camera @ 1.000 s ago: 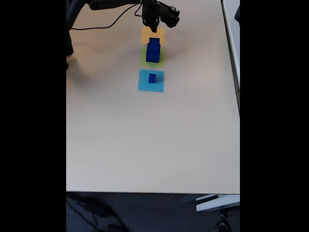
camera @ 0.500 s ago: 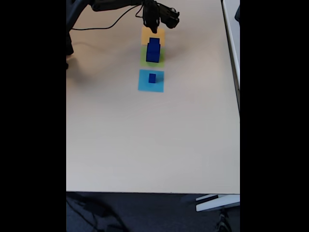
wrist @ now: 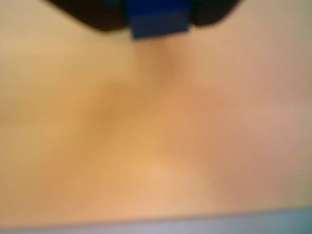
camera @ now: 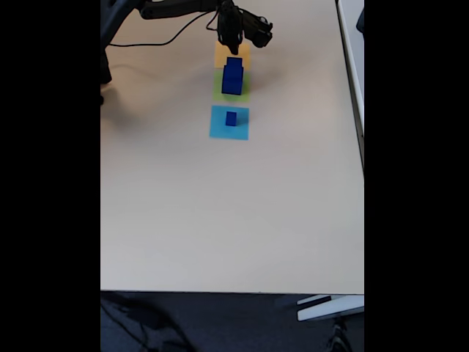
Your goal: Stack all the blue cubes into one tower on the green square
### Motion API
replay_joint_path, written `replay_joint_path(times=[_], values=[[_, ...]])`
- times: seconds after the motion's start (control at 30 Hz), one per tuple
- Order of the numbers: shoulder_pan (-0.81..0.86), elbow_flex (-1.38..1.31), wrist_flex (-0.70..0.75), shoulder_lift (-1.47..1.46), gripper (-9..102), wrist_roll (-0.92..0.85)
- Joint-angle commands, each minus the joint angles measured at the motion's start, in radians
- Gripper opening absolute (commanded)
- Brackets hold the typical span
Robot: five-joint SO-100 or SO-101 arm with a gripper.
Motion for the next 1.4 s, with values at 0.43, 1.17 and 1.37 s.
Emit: replay_joint_path(times=[0.43,1.17,1.37], values=[[0.006,-0.043,-0.014,0.018,4,0.009],[-0.006,-0.16,-0.054,0.023,20,-0.029],[-0.014,-0.316,-0.055,-0.006,22,-0.054]])
